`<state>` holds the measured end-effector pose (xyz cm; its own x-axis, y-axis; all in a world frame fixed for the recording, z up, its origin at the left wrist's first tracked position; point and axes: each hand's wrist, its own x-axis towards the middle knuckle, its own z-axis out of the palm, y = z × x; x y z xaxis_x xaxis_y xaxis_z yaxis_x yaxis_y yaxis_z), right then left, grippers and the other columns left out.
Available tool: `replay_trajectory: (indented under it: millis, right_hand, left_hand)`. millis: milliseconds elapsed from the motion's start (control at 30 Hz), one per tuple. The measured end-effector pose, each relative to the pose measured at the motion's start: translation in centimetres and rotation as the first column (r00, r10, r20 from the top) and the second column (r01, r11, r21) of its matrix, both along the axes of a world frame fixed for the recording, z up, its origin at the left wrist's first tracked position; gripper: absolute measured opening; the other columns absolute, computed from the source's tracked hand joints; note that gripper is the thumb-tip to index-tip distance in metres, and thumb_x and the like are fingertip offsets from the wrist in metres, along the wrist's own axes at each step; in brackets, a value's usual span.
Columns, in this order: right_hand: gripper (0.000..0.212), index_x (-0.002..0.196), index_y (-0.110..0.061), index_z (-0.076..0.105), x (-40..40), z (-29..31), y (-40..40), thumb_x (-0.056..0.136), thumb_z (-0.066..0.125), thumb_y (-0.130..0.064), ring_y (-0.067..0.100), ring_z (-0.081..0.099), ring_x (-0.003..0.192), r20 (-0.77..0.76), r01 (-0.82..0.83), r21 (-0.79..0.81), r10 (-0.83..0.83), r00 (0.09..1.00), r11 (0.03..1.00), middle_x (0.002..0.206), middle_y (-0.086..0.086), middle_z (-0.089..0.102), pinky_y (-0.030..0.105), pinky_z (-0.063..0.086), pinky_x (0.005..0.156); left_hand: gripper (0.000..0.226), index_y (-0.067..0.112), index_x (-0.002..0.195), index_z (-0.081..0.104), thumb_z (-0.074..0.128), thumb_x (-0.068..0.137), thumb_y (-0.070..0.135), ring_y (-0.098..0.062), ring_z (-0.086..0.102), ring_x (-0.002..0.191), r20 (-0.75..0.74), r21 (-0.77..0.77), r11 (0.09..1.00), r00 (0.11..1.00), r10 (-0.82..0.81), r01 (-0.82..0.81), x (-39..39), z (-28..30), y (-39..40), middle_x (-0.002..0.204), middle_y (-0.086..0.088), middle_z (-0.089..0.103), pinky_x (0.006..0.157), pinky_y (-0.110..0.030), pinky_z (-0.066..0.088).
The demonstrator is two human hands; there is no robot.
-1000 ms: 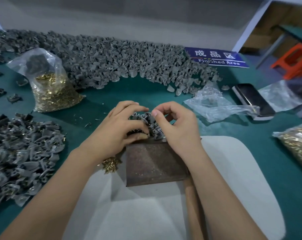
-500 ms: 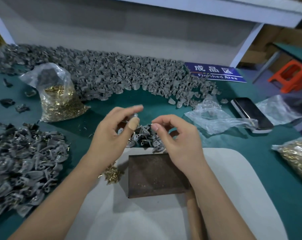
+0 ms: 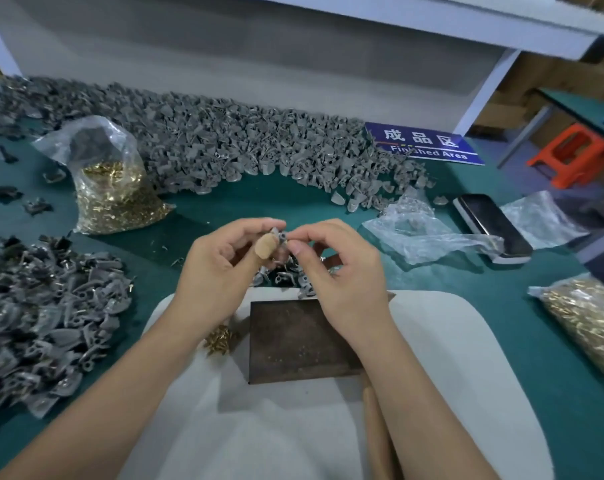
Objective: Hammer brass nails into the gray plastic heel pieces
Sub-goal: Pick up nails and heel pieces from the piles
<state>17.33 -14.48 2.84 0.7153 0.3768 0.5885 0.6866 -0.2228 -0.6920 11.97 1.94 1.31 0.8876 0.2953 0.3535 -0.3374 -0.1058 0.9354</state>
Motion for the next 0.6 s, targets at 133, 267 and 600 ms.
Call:
replay_trajectory:
  millis: [133, 267, 600]
  right_hand:
    - [0.007, 0.098, -0.011, 0.076, 0.3, -0.2, -0.1, 0.095, 0.071, -0.009, 0.011, 0.066, 0.091, -0.021, 0.003, 0.012, -0.003, 1.000, 1.000, 0.093, -0.006, 0.070, 0.016, 0.045, 0.079]
    - [0.006, 0.097, -0.011, 0.077, 0.4, -0.3, -0.2, 0.094, 0.072, -0.008, 0.013, 0.068, 0.090, -0.041, 0.003, 0.012, -0.002, 0.999, 1.000, 0.091, -0.006, 0.070, 0.019, 0.047, 0.078]
    - [0.011, 0.094, -0.018, 0.077, 0.3, -0.3, -0.2, 0.092, 0.074, -0.007, 0.010, 0.063, 0.083, -0.026, 0.000, -0.018, -0.001, 1.000, 1.000, 0.086, -0.004, 0.068, 0.014, 0.042, 0.074]
  left_hand:
    - [0.019, 0.017, 0.112, 0.067, 0.064, 0.094, 0.024, -0.011, 0.074, 0.086, -0.012, -0.022, 1.000, 1.000, -0.019, 0.019, -0.2, -0.3, -0.7, 0.093, 0.005, 0.078, 0.077, -0.021, 0.057]
    - [0.012, 0.022, 0.107, 0.061, 0.067, 0.096, 0.022, -0.009, 0.074, 0.089, -0.022, -0.026, 1.000, 1.000, 0.016, -0.017, -0.5, -0.5, -1.2, 0.096, 0.007, 0.077, 0.076, -0.018, 0.055]
    - [0.019, 0.037, 0.103, 0.061, 0.067, 0.096, 0.020, -0.010, 0.072, 0.092, 0.030, 0.139, 0.988, 0.998, 0.059, -0.062, -0.9, -0.8, -1.2, 0.096, 0.013, 0.074, 0.080, -0.021, 0.054]
